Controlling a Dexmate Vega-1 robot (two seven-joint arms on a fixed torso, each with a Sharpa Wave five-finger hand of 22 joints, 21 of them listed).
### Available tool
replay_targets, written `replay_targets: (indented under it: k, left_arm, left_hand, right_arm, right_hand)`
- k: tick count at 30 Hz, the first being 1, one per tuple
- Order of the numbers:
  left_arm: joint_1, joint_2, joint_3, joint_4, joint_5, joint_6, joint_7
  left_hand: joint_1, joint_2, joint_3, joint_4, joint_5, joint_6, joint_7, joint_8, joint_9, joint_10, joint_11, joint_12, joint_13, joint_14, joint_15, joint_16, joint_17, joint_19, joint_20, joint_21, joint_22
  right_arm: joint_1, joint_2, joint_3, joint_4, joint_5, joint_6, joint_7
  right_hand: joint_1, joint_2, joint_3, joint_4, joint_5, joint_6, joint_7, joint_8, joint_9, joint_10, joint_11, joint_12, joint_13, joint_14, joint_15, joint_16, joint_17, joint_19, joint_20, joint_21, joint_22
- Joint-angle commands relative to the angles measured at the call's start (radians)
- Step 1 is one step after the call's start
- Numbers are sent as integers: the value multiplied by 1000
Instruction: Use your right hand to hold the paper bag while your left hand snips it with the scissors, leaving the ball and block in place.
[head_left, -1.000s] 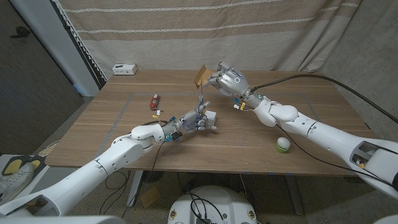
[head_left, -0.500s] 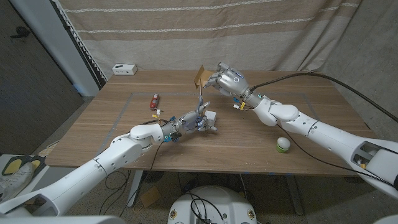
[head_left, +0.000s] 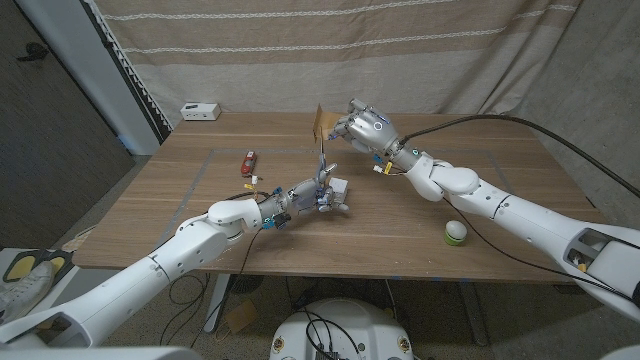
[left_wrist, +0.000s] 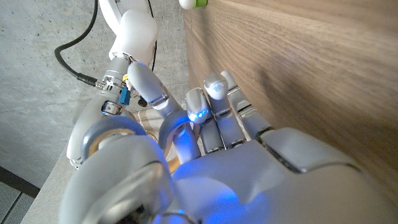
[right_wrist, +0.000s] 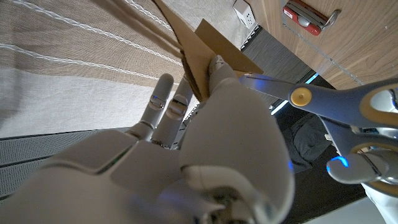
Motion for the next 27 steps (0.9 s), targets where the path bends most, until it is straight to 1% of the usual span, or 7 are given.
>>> replay_targets:
  k: [1, 4, 6, 8, 16, 19, 27]
  left_arm:
    - [11, 1, -6, -6, 2, -1, 23]
    - [11, 2, -5, -8, 10, -4, 28]
    - [13, 4, -6, -12, 12, -2, 34]
    - [19, 8, -8, -23, 21, -2, 51]
    - [29, 14, -9, -38, 22, -5, 59]
    - [36, 19, -12, -51, 24, -4, 70]
    - [39, 26, -4, -68, 34, 0, 72]
  left_hand:
    - [-22, -53, -5, 1, 8, 70, 80, 52, -39, 199, -197, 1, 1, 28, -78, 4, 8, 13, -54, 7, 1]
    - [-37, -72, -2, 2, 10, 69, 78, 30, -56, 200, -197, 0, 1, 30, -79, -3, 3, 12, -56, 5, -2]
    - [-42, -80, -2, 1, 9, 74, 77, 25, -58, 201, -197, 1, 1, 39, -78, 4, 10, 14, -56, 5, -3]
    - [-61, -109, -6, 1, 3, 71, 81, 13, -59, 208, -197, 1, 0, 41, -78, 3, 10, 16, -56, 5, -5]
    - [-80, -126, -7, 3, -2, 77, 83, 7, -60, 213, -197, 1, 0, 46, -78, 2, 9, 23, -55, 5, -9]
    - [-101, -138, -2, 3, -5, 81, 86, -4, -60, 215, -197, 0, 0, 55, -78, -1, 4, 23, -52, 3, -12]
    - [-115, -145, 3, -3, -9, 82, 84, -19, -59, 215, -196, 0, 0, 65, -79, 0, 7, 24, -52, 3, -13]
  right_arm:
    - [-11, 4, 6, -38, 1, -29, 50]
    - [-21, 6, 13, -54, 6, -47, 69]
    - [-24, 7, 17, -56, 16, -42, 73]
    - [-29, 8, 24, -66, 34, -39, 86]
    - [-56, 14, 45, -109, 44, -77, 121]
    - [-65, 12, 52, -122, 45, -94, 141]
    - [-81, 21, 61, -148, 43, -129, 176]
  right_hand:
    - [2, -1, 0, -3, 7, 10, 5, -3, 2, 13, 2, 0, 3, 12, -92, 0, 6, 14, -142, -4, 1]
    - [2, -1, 1, -3, 7, 12, 6, -2, 3, 15, 2, 0, 4, 13, -92, -2, 6, 16, -142, -5, 1]
    - [2, -2, 1, -4, 7, 13, 6, -2, 3, 16, 2, 0, 4, 16, -92, -1, 8, 18, -142, -6, 1]
    - [2, -2, 1, -4, 8, 15, 10, -2, 3, 18, 2, 0, 4, 18, -92, 0, 10, 22, -141, -6, 1]
    - [6, -4, 3, -8, 9, 17, 16, -2, 2, 23, 3, 1, 6, 23, -92, 2, 14, 35, -137, -14, -2]
    - [6, -6, 3, -9, 9, 16, 18, -2, 2, 27, 2, 2, 7, 25, -92, 3, 17, 40, -135, -18, -3]
    - [7, -7, 5, -11, 10, 12, 26, -4, 2, 29, 3, 1, 8, 30, -92, 3, 19, 54, -131, -26, -4]
